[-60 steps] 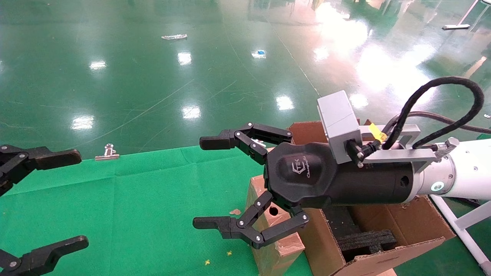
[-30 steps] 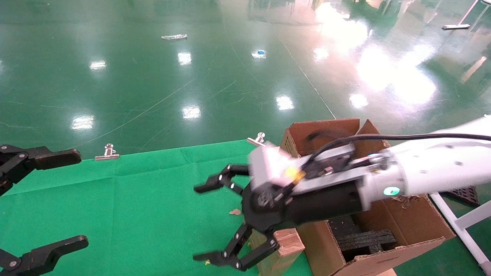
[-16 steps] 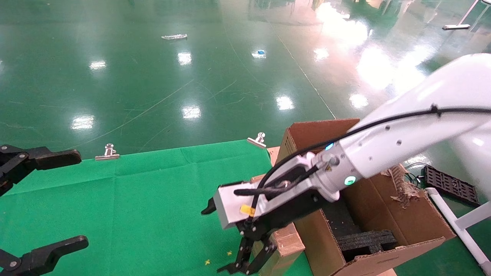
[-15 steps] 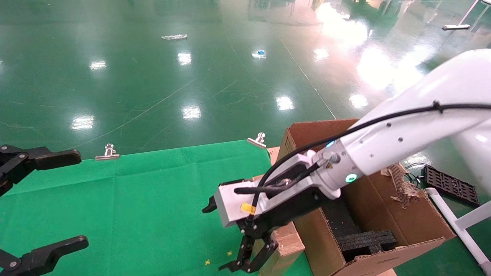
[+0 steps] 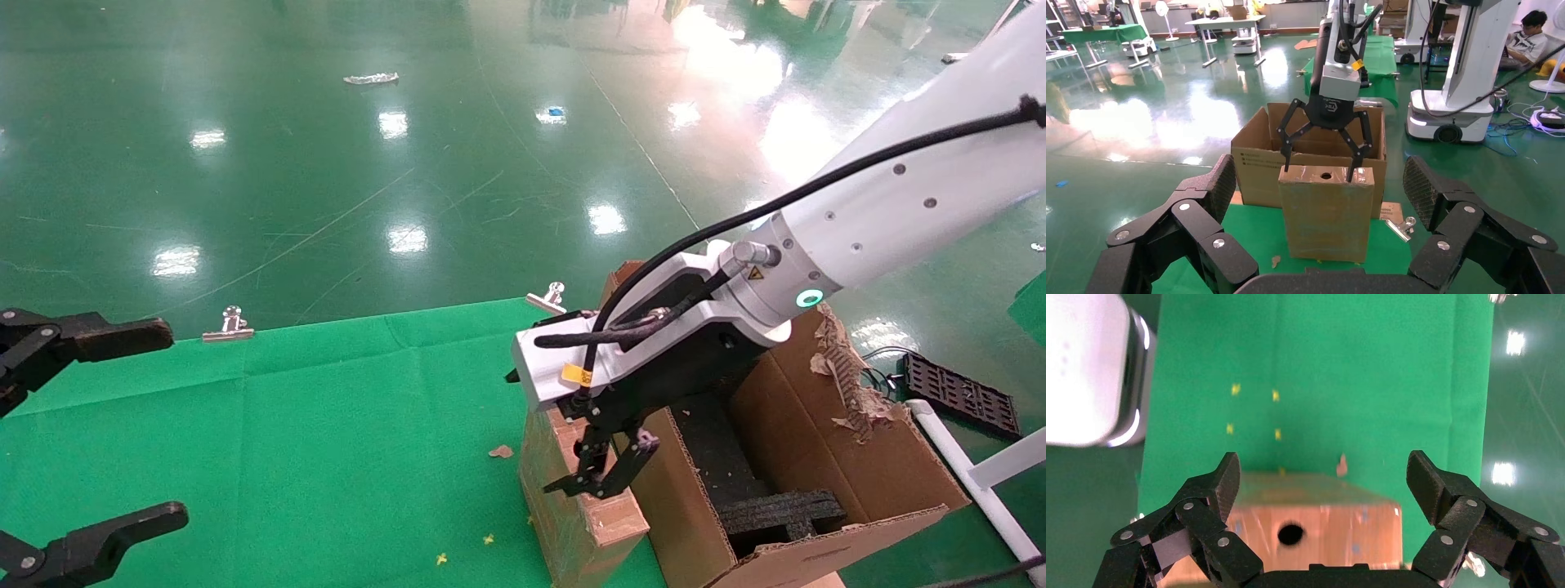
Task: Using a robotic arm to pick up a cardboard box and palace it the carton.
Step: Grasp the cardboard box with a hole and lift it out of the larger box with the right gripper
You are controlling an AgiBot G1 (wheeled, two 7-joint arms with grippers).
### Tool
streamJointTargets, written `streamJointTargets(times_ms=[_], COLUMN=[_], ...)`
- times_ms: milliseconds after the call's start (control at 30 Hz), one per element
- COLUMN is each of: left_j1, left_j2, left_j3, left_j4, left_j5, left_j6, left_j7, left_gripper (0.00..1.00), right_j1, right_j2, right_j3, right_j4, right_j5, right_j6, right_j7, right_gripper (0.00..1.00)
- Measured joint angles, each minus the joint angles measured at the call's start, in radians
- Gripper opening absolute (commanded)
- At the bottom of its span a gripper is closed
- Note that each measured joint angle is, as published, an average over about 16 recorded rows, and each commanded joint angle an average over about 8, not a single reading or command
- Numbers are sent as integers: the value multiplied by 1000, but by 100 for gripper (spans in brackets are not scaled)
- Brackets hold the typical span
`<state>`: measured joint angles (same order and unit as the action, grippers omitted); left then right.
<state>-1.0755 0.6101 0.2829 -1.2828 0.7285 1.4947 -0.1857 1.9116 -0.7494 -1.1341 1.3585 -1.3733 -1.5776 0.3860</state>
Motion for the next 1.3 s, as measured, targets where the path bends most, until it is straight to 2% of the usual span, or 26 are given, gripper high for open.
streamJointTargets(times_ms=[333, 700, 833, 1033, 1200, 1300], left_j1=[0, 0, 0, 0, -1, -1], left_j2=[0, -1, -1, -1, -1, -1], left_j3=[1, 2, 2, 2, 3, 3], left_j4=[0, 0, 0, 0, 0, 0], left_j5=[-1, -1, -1, -2, -2, -2], left_j6=[0, -1, -1, -1, -1, -1], left_j7=[0, 1, 1, 1, 1, 1], left_gripper=[100, 100, 100, 100, 100, 100], right_j1=[165, 275, 307, 337, 334, 319], right_j2=[-57, -128, -143, -158, -163, -168], right_j3=[-237, -430, -477, -526, -549, -558], right_j4=[-1, -4, -11, -33, -72, -105], right_j5=[-35, -9, -5, -1, 17, 38], right_j6=[3, 16, 27, 40, 48, 49], right_j7=[92, 234, 358, 619, 839, 932], right_gripper=[100, 100, 100, 100, 100, 100])
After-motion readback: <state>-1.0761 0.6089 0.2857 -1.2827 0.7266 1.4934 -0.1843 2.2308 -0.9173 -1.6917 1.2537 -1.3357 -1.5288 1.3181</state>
